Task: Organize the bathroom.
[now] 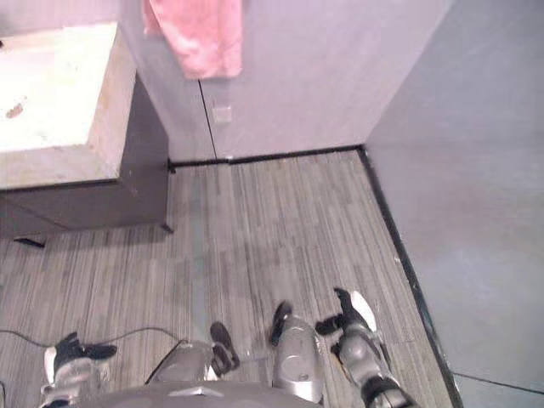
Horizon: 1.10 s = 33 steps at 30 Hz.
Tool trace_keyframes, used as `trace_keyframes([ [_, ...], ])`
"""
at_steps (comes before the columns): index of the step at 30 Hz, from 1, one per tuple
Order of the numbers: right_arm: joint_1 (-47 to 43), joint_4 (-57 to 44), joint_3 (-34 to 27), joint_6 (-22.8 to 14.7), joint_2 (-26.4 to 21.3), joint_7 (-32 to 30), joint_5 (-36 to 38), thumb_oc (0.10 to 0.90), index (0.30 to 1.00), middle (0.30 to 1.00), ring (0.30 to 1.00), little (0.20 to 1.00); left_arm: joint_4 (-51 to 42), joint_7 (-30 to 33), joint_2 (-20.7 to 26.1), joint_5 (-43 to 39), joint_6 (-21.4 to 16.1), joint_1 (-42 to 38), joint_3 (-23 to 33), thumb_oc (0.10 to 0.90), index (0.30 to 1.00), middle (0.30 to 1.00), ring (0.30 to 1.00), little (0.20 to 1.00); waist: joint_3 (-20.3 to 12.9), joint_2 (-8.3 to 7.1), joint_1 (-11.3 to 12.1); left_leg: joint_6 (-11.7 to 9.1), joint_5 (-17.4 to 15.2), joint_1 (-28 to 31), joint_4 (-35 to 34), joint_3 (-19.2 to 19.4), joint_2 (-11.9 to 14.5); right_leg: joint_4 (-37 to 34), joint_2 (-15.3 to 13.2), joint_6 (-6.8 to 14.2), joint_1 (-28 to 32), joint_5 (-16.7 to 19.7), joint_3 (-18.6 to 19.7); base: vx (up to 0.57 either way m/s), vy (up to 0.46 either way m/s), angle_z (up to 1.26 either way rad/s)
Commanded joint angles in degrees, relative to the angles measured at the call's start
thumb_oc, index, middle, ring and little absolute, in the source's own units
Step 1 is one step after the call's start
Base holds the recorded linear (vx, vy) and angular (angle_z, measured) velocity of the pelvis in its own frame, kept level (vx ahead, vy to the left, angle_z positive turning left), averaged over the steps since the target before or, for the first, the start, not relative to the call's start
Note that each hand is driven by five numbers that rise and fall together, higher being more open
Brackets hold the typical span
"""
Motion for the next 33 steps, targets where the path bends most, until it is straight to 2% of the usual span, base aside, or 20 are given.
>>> trace_keyframes([
  [1, -4.3, 2.6, -0.1, -1.7, -4.8, -3.3, -0.9, 0.8, 0.9, 0.9, 0.9, 0.9, -3.1, 1.8, 3.0, -1.0, -2.5, -3.5, -0.3, 0.8, 0.9, 0.9, 0.9, 0.9, 0.9, -0.93, 0.6, -0.3, -6.7, 0.9, 8.0, -5.9, -0.3, -12.2, 0.0, 0.4, 4.6, -0.6, 2.5, 0.06, -0.015, 0.23],
  [2, -4.0, 2.8, -0.3, -1.8, -4.8, -3.5, -1.0, 0.8, 0.9, 0.9, 0.9, 0.9, -3.4, 1.6, 2.7, -1.7, -2.5, -3.5, -0.3, 0.8, 0.9, 0.9, 0.9, 0.9, 0.8, -0.86, 0.4, -0.5, -6.5, 1.0, 8.3, -6.1, -0.4, -12.7, 0.4, 0.1, 5.0, -0.7, 2.5, 0.11, 0.026, 0.2],
  [3, -3.1, 2.7, 0.0, -1.6, -5.2, -3.8, -1.1, 0.8, 0.9, 0.9, 0.9, 0.9, -3.1, 0.5, 2.0, -0.4, -2.7, -3.7, -0.2, 0.8, 0.9, 0.9, 0.9, 0.9, 0.8, -1.01, 0.1, -2.0, -4.3, -1.1, 13.6, -7.9, -0.1, -14.1, 1.4, -1.1, 6.3, -1.1, 4.1, 0.08, 0.025, 0.13],
  [6, -3.0, 2.7, 0.2, -1.5, -5.4, -3.5, -1.5, 0.8, 0.9, 0.9, 0.9, 0.9, -3.0, 0.3, 1.7, -0.7, -2.8, -3.8, -0.1, 0.8, 0.9, 0.9, 0.9, 0.9, 0.8, -1.13, 0.1, -2.6, -3.0, -2.3, 16.4, -9.0, 0.2, -14.3, 1.6, -1.5, 6.7, -1.2, 4.8, 0.05, 0.061, -0.02],
  [7, -3.5, 2.2, 1.5, -0.2, -6.0, -2.7, -1.9, 0.8, 0.9, 0.9, 0.9, 0.9, -3.5, -0.2, 1.3, -2.0, -2.4, -3.7, -0.3, 0.8, 0.9, 0.9, 0.9, 0.9, 0.7, -1.58, 0.0, -2.2, -0.9, -3.7, 18.1, -10.3, 3.2, -12.7, 1.0, -2.6, 6.4, -1.9, 7.1, 0.04, 0.195, -0.46],
  [11, -3.6, 3.4, 1.4, -1.4, -5.7, -3.5, -1.0, 0.8, 0.9, 0.9, 0.9, 0.9, -3.1, -0.4, 1.1, -1.4, -1.7, -3.7, -0.7, 0.8, 0.9, 0.9, 0.9, 0.9, -0.1, -0.91, -0.4, -3.2, 3.6, -0.1, 9.4, -12.5, 8.5, -11.0, 1.0, -2.7, 6.0, -3.1, 8.6, 0.06, 0.221, -0.39],
  [13, -4.1, 5.1, 1.1, -4.4, -5.8, -3.7, 1.8, 0.8, 0.9, 0.9, 0.9, 0.9, -2.0, -1.0, 1.0, -0.9, -2.5, -3.9, -1.4, 0.8, 0.9, 0.9, 0.9, 0.9, -0.4, 0.18, -0.1, -5.3, 10.5, 0.6, 4.9, -17.2, 13.5, -9.7, 0.1, -2.6, 5.8, -3.9, 10.9, 0.09, 0.423, 0.07],
  [14, -4.5, 5.1, 1.1, -4.8, -5.8, -3.5, 1.7, 0.8, 0.9, 0.9, 0.9, 0.9, -2.0, -1.2, 1.1, -0.9, -2.7, -3.9, -1.8, 0.8, 0.9, 0.9, 0.9, 0.9, -0.2, 0.24, 0.0, -5.5, 11.1, 0.8, 5.0, -18.3, 14.0, -9.1, -0.5, -2.5, 5.7, -4.0, 11.4, 0.08, 0.527, 0.03],
  [15, -5.0, 4.9, 1.2, -5.6, -5.9, -2.5, 2.6, 0.8, 0.9, 0.9, 0.9, 0.9, -2.2, -1.5, 1.1, -0.5, -2.9, -3.9, -2.0, 0.8, 0.9, 0.9, 0.9, 0.9, -0.1, 0.29, 0.3, -5.3, 10.2, 0.3, 6.4, -20.5, 13.7, -8.0, -2.3, -1.7, 4.9, -3.8, 13.0, 0.04, 0.438, 0.01],
  [17, -5.9, 4.5, 1.2, -4.9, -5.8, -0.5, 4.8, 0.8, 0.9, 0.9, 0.9, 0.9, -2.6, -1.8, 1.1, 0.4, -2.7, -3.9, -1.8, 0.8, 0.9, 0.9, 0.9, 0.9, 0.2, 0.63, 0.4, -5.1, 7.7, 1.1, 6.7, -20.5, 12.4, -6.7, -4.3, -0.5, 3.6, -3.0, 14.0, 0.02, 0.362, -0.15],
  [20, -5.4, 1.6, -0.8, -4.6, -5.7, 5.5, 11.0, 0.8, 0.9, 0.9, 0.9, 0.9, -4.2, -3.0, 1.7, 1.9, -1.2, -4.8, -2.0, 0.8, 0.9, 0.9, 0.9, 0.9, 1.3, 0.88, -0.3, -3.9, 0.4, 1.2, 8.5, -14.3, 10.2, -5.9, -9.8, 2.6, 2.9, -0.2, 12.9, 0.0, 0.451, -0.1],
  [22, -4.5, -1.3, -2.6, -2.2, -5.8, 7.6, 14.6, 0.8, 0.9, 0.9, 0.9, 0.9, -5.4, -3.3, 2.5, 1.9, -0.6, -5.0, -2.6, 0.8, 0.9, 0.9, 0.9, 0.9, 1.6, 0.38, -0.5, -3.0, -4.0, 0.2, 10.7, -13.5, 7.9, -7.1, -12.8, 4.0, 3.3, 2.5, 13.5, 0.04, 0.436, 0.37],
  [25, -3.3, -1.3, -4.4, -2.0, -5.0, 9.4, 15.5, 0.8, 0.9, 0.9, 0.9, 0.9, -6.0, -3.6, 3.1, 2.9, 0.3, -4.9, -2.7, 0.8, 0.9, 0.9, 0.9, 0.9, 1.6, -0.51, 0.2, -1.5, -7.5, -0.6, 12.7, -13.6, 4.7, -10.2, -17.5, 4.9, 4.1, 9.0, 12.8, 0.07, 0.322, 0.12],
  [26, -3.0, -1.3, -4.9, -2.6, -4.5, 10.9, 14.8, 0.8, 0.9, 0.9, 0.9, 0.9, -6.0, -4.4, 3.4, 4.1, 0.9, -4.1, -2.2, 0.8, 0.9, 0.9, 0.9, 0.9, 1.7, -1.07, 1.1, -1.0, -8.8, -0.2, 13.3, -12.5, 3.4, -11.3, -20.3, 5.6, 4.0, 13.9, 10.9, 0.05, 0.179, -0.09],
  [27, -3.0, -1.3, -4.9, -2.6, -4.5, 10.9, 14.8, 0.8, 0.9, 0.9, 0.9, 0.9, -6.0, -4.4, 3.4, 4.1, 0.9, -4.1, -2.2, 0.8, 0.9, 0.9, 0.9, 0.9, 1.7, -1.1, 1.2, -1.0, -8.8, -0.1, 13.3, -12.5, 3.4, -11.4, -20.3, 5.6, 4.1, 13.9, 10.9, 0.08, 0.342, -0.43],
  [28, -3.2, -1.6, -4.7, -3.0, -4.0, 12.8, 12.5, 0.8, 0.9, 0.9, 0.9, 0.9, -6.5, -4.2, 3.6, 7.1, 1.3, -2.1, -1.3, 0.8, 0.9, 0.9, 0.9, 0.9, 2.1, -0.51, 2.7, -0.3, -10.1, 2.1, 12.6, -8.3, 3.9, -5.5, -20.1, 5.9, 3.8, 11.5, 5.9, 0.04, 0.243, -0.76],
  [29, -3.2, -1.9, -4.3, -3.1, -4.0, 13.4, 12.3, 0.8, 0.9, 0.9, 0.9, 0.9, -6.6, -4.1, 3.6, 7.2, 1.4, -1.5, -0.9, 0.8, 0.9, 0.9, 0.9, 0.9, 1.9, -0.31, 2.6, 0.1, -9.8, 2.3, 12.3, -7.4, 4.0, -3.2, -18.6, 5.5, 3.4, 9.6, 5.6, 0.02, 0.306, -1.03],
  [31, -3.0, -2.5, -3.2, -2.6, -4.5, 14.2, 12.4, 0.8, 0.9, 0.9, 0.9, 0.9, -7.0, -4.2, 4.1, 7.4, 1.6, -0.6, -0.6, 0.8, 0.9, 0.9, 0.9, 0.9, 1.1, 0.12, 0.9, 0.6, -8.8, 2.9, 10.7, -7.4, 3.2, 5.6, -8.0, 4.6, -0.3, 2.2, 9.3, -0.02, 0.092, -0.77],
  [32, -3.0, -2.3, -3.0, -2.8, -4.6, 14.5, 12.5, 0.8, 0.9, 0.9, 0.9, 0.9, -7.1, -4.1, 4.2, 7.2, 1.6, -0.7, -0.6, 0.8, 0.9, 0.9, 0.9, 0.9, 0.8, -0.16, 0.8, 0.9, -7.7, 2.5, 10.2, -7.3, 2.8, 4.7, -6.6, 3.8, -1.2, 3.2, 9.1, 0.05, -0.022, -0.38],
  [33, -2.9, -0.5, -2.6, -4.4, -4.9, 15.0, 12.5, 0.8, 0.9, 0.9, 0.9, 0.9, -7.4, -3.7, 4.3, 5.9, 1.5, -1.3, -1.3, 0.8, 0.9, 0.9, 0.9, 0.9, 0.5, -0.68, 0.7, 0.4, -7.8, 2.7, 9.3, -9.3, 1.3, -1.3, -4.0, 1.9, 2.7, -0.4, 5.6, 0.03, -0.036, -0.19],
])
